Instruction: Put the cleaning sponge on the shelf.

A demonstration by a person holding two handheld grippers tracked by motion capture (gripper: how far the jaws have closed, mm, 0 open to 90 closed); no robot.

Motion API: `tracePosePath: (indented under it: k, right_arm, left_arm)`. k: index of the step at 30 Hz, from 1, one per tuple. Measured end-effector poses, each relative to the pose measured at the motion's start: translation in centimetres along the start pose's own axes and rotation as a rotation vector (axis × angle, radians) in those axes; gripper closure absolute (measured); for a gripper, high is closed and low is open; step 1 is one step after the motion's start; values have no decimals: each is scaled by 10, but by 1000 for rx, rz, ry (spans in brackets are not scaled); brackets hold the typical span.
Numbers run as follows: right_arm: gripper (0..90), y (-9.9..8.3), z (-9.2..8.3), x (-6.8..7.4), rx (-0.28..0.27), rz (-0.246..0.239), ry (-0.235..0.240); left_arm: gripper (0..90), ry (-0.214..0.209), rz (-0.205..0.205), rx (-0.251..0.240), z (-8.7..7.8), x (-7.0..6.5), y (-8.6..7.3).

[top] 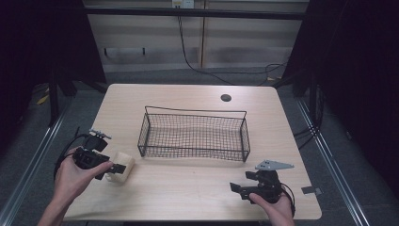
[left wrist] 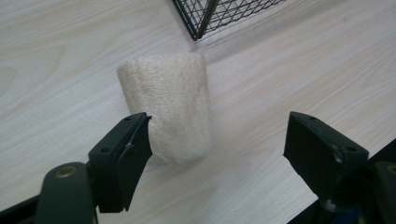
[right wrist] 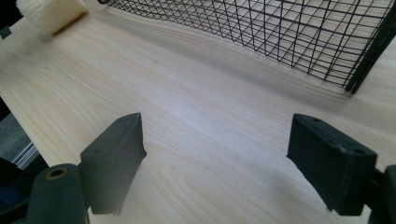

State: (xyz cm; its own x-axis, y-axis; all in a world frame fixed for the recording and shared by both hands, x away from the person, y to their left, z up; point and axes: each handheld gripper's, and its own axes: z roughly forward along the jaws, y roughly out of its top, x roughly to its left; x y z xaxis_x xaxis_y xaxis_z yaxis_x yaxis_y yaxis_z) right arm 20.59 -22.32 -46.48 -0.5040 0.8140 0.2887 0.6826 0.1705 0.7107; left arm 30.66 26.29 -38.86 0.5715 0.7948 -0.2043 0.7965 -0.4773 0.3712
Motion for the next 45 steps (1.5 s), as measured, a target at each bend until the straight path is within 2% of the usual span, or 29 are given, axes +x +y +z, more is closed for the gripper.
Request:
tracePosePath:
  k: [1,4,11,14,19,27,30,33,35,36,45]
  right_arm:
    - [183,0,0,0,0,-1,2]
    - [183,0,0,0,3,0,2]
    - [184,0,1,1,7,-4,10]
    - [184,1,1,1,8,-6,12]
    - [182,0,1,1,9,-3,12]
    - [182,0,2,1,13,-9,18]
    - [182,1,3,2,15,-12,17]
    - [182,1,2,1,14,-9,18]
    - [182,1,2,1,15,-9,19]
    - [182,1,2,1,15,-9,20]
    - [182,1,3,1,18,-13,19]
  left_arm:
    - [227,-12,-10,-4,1,1,1]
    - [229,-19,-14,33,5,6,4]
    - [227,13,-27,65,16,16,1]
    - [217,9,-32,83,21,17,3]
    - [185,28,-32,98,26,19,8]
    - [184,29,-45,119,37,25,7]
    - [178,37,-38,155,44,26,8]
    - [178,38,-35,171,49,24,8]
    - [179,47,-35,166,51,24,9]
    - [178,62,-29,176,53,23,10]
    - [188,71,-25,228,66,26,10]
